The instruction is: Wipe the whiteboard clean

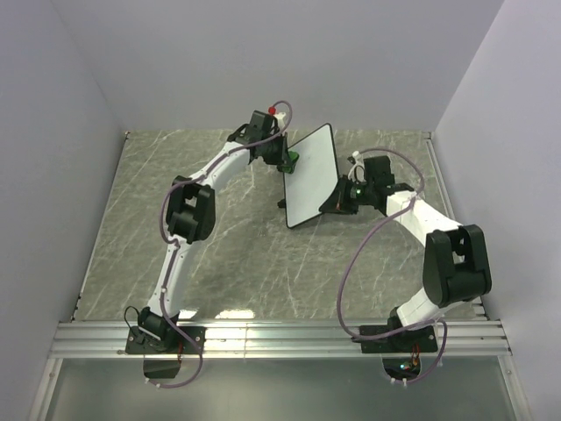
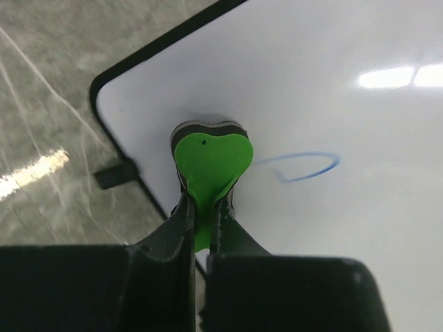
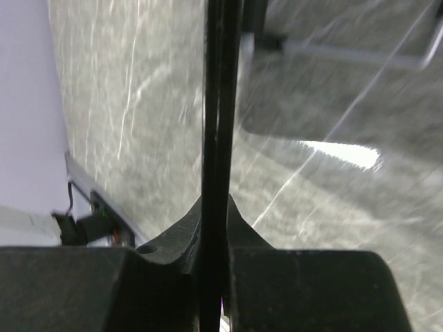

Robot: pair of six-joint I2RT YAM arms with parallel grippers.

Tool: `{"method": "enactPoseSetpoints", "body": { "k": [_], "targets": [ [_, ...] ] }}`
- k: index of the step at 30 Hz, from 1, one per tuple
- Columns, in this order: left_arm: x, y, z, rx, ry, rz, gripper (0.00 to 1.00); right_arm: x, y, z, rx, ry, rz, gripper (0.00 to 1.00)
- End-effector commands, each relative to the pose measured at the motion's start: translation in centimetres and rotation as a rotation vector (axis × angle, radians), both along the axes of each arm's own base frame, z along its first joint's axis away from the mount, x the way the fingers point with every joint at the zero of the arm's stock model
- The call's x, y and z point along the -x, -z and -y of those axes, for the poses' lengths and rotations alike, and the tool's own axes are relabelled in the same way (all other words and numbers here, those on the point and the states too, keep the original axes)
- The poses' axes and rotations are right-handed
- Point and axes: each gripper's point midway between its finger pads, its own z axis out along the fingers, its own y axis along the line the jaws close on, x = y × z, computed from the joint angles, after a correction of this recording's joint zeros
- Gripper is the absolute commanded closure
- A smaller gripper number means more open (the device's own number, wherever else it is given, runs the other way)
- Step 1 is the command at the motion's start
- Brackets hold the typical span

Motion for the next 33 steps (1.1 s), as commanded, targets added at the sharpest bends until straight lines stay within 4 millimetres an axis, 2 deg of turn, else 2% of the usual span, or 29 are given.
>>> {"method": "enactPoseSetpoints", "body": {
  "k": [1, 5, 6, 8, 11, 14, 15, 16, 20, 21, 22, 23, 24, 26, 27, 28, 29, 30, 31, 33],
  "targets": [
    [3.8, -6.5, 2.8, 0.08, 0.116, 0.048, 1.0, 6.1, 0.4, -2.9, -0.077, -0.239, -0.057, 1.0],
    [5.2, -7.2, 4.6, 0.118, 0.161, 0.014, 1.0, 7.5, 0.5, -3.4, -0.11, -0.288, -0.084, 1.0],
    [6.0, -7.5, 5.7, 0.127, 0.189, 0.009, 1.0, 7.8, 0.6, -3.3, -0.111, -0.295, -0.097, 1.0],
    [6.9, -8.0, 6.9, 0.13, 0.218, 0.007, 1.0, 7.7, 0.4, -3.4, -0.102, -0.307, -0.086, 1.0],
    [9.5, -8.2, 9.4, 0.14, 0.27, -0.001, 1.0, 7.1, 0.2, -3.4, -0.092, -0.306, -0.075, 1.0],
    [11.6, -7.3, 10.1, 0.158, 0.285, -0.048, 1.0, 6.2, -0.2, -3.8, -0.104, -0.297, -0.065, 1.0],
    [11.7, -7.5, 10.2, 0.17, 0.287, -0.044, 1.0, 5.7, -0.5, -3.9, -0.111, -0.294, -0.049, 1.0],
    [12.0, -6.7, 10.1, 0.169, 0.279, -0.072, 1.0, 5.5, -0.6, -4.1, -0.117, -0.29, -0.052, 1.0],
    [10.4, -5.3, 9.3, 0.141, 0.207, -0.088, 1.0, 5.0, -1.2, -4.3, -0.127, -0.288, -0.037, 1.0],
    [9.3, -3.9, 8.5, 0.134, 0.179, -0.113, 1.0, 4.9, -1.4, -4.3, -0.124, -0.288, -0.035, 1.0],
    [8.4, -4.0, 8.2, 0.142, 0.15, -0.124, 1.0, 4.9, -1.6, -4.3, -0.121, -0.296, -0.027, 1.0],
    [7.6, -3.4, 7.7, 0.138, 0.123, -0.135, 1.0, 4.9, -1.7, -4.2, -0.117, -0.298, -0.024, 1.0],
    [6.3, -2.0, 6.6, 0.132, 0.087, -0.157, 1.0, 5.0, -1.8, -4.1, -0.11, -0.298, -0.03, 1.0],
    [4.9, -1.1, 5.8, 0.134, 0.045, -0.158, 1.0, 5.2, -2.0, -3.9, -0.102, -0.305, -0.021, 1.0],
    [4.1, 0.5, 5.0, 0.119, 0.02, -0.176, 1.0, 5.4, -2.0, -3.9, -0.101, -0.308, -0.025, 1.0],
    [3.3, 0.4, 4.9, 0.12, 0.009, -0.159, 1.0, 5.5, -2.2, -3.8, -0.1, -0.309, -0.02, 1.0],
    [2.9, 1.1, 4.3, 0.103, -0.009, -0.173, 1.0, 5.7, -2.2, -3.8, -0.097, -0.309, -0.021, 1.0],
    [2.6, 3.1, 3.9, 0.076, -0.026, -0.191, 1.0, 5.8, -2.2, -3.8, -0.097, -0.31, -0.025, 1.0],
    [2.0, 2.7, 4.0, 0.075, -0.03, -0.172, 1.0, 5.9, -2.4, -3.7, -0.097, -0.31, -0.019, 1.0],
    [1.9, 4.2, 3.6, 0.057, -0.035, -0.187, 1.0, 6.0, -2.6, -3.7, -0.095, -0.31, -0.021, 1.0]
  ]
}}
